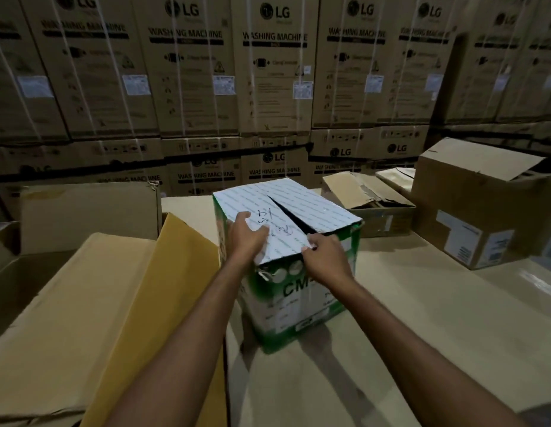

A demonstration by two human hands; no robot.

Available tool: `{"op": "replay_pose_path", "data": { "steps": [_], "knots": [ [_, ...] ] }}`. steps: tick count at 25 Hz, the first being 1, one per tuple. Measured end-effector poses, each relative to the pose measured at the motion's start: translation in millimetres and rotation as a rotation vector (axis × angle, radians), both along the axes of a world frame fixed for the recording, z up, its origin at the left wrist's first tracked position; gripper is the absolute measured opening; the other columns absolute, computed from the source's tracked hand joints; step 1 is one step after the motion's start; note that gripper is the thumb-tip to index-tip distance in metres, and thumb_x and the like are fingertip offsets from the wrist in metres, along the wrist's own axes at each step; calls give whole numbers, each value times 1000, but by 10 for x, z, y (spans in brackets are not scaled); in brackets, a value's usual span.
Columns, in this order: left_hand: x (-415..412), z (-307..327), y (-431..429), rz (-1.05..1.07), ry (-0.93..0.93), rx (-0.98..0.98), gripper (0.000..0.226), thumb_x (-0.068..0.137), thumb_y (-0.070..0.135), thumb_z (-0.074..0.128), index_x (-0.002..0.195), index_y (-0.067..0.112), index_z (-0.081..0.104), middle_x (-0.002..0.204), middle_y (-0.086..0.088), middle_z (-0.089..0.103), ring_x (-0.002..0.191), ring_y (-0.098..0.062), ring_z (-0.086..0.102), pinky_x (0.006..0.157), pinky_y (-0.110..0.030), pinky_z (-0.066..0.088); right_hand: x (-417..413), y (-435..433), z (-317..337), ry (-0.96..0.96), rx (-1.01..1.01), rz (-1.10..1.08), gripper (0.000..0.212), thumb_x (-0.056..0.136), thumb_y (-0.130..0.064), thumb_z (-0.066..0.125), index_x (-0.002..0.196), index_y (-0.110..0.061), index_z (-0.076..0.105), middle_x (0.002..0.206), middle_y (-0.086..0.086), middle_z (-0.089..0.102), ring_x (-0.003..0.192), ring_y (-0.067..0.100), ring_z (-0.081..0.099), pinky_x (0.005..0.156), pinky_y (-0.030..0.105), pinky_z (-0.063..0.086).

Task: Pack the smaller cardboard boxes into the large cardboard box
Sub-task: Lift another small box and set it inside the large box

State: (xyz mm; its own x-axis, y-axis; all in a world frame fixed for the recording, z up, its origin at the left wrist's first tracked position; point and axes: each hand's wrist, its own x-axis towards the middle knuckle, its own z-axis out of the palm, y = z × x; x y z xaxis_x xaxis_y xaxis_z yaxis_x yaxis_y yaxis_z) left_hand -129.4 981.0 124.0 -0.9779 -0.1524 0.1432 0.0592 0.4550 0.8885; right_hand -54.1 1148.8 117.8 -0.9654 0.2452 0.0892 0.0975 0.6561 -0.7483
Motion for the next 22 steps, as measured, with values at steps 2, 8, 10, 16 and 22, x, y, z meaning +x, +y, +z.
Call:
{"op": "replay_pose_path", "data": {
  "steps": [2, 8, 10, 16, 22],
  "knots": [
    [16, -81, 65, -24, -25, -34, 61, 93, 32, 72, 147, 23, 45, 157, -10, 34, 130, -32, 50, 93, -38, 50, -35, -19, -106, 73, -50, 61, 48, 102, -30, 60, 149, -17, 54, 148, 6, 56, 127, 25, 58, 96, 29, 44],
    [-98, -42, 4, -71, 42, -124, 45, 93, 28, 73, 136, 25, 59, 169, -9, 12, 154, -29, 19, 115, -44, 33, -185, 373, -205, 256, 259, -195, 103, 70, -77, 74, 152, -34, 29, 151, 6, 22, 142, 27, 23, 108, 44, 39],
    [-150, -41, 25, -69, 75, -146, 40, 93, 25, 73, 132, 25, 63, 169, -9, 15, 154, -29, 19, 116, -43, 33, -302, 500, -212, 133, 262, -102, 110, 71, -88, 61, 159, -34, 22, 167, 6, 3, 154, 32, -1, 121, 56, 19],
    [-146, 193, 617, -67, 350, -220, 24, 97, 25, 67, 121, 28, 68, 158, 0, 42, 144, -17, 39, 106, -32, 38, -565, 733, -312, 250, 120, -45, 73, 89, -85, 36, 137, -35, 57, 148, 1, 36, 138, 24, 26, 110, 49, 39],
    [-419, 128, 2299, -181, 440, -24, 17, 97, 30, 66, 113, 33, 70, 120, 14, 69, 115, -1, 60, 94, -23, 49, -1312, 2241, -494, 366, -118, -127, 36, 99, -57, 51, 98, -26, 70, 104, -2, 62, 104, 19, 58, 90, 42, 51]
  ]
}}
